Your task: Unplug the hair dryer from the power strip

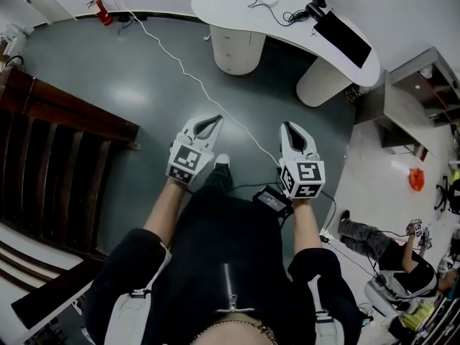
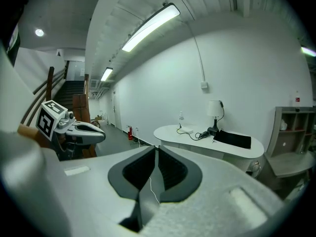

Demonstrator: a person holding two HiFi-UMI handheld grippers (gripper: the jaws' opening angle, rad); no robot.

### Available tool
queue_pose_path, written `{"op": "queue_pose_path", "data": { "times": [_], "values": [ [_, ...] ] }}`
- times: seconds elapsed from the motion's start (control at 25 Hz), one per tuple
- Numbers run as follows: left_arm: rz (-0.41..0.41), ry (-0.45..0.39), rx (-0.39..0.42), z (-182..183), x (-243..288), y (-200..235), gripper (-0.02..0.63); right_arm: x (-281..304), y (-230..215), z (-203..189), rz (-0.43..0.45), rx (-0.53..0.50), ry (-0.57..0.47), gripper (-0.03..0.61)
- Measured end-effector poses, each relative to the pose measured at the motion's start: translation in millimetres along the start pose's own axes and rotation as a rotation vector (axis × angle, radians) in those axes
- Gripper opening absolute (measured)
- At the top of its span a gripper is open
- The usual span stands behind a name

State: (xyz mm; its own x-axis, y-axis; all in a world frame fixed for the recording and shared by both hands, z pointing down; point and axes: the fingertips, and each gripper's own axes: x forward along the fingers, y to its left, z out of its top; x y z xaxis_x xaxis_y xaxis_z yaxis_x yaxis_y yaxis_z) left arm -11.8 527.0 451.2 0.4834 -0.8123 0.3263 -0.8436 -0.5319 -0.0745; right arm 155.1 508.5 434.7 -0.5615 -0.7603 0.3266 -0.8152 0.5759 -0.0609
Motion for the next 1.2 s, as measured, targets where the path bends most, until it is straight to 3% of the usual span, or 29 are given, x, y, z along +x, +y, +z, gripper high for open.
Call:
{"op": "queue_pose_path", "data": {
  "times": [0.72,1.2],
  "values": [
    [-0.094,-0.018,0.005,19.3,85.7,133.0,0.014,147.8,-20.0,56.7,-0.049,-0.031,0.027,0.011],
    [-0.132,0.001,0.022,27.2,129.1,167.0,0.012,182.5,-48.9,70.7,-0.088,-0.011,0.029,0.011]
  ]
}}
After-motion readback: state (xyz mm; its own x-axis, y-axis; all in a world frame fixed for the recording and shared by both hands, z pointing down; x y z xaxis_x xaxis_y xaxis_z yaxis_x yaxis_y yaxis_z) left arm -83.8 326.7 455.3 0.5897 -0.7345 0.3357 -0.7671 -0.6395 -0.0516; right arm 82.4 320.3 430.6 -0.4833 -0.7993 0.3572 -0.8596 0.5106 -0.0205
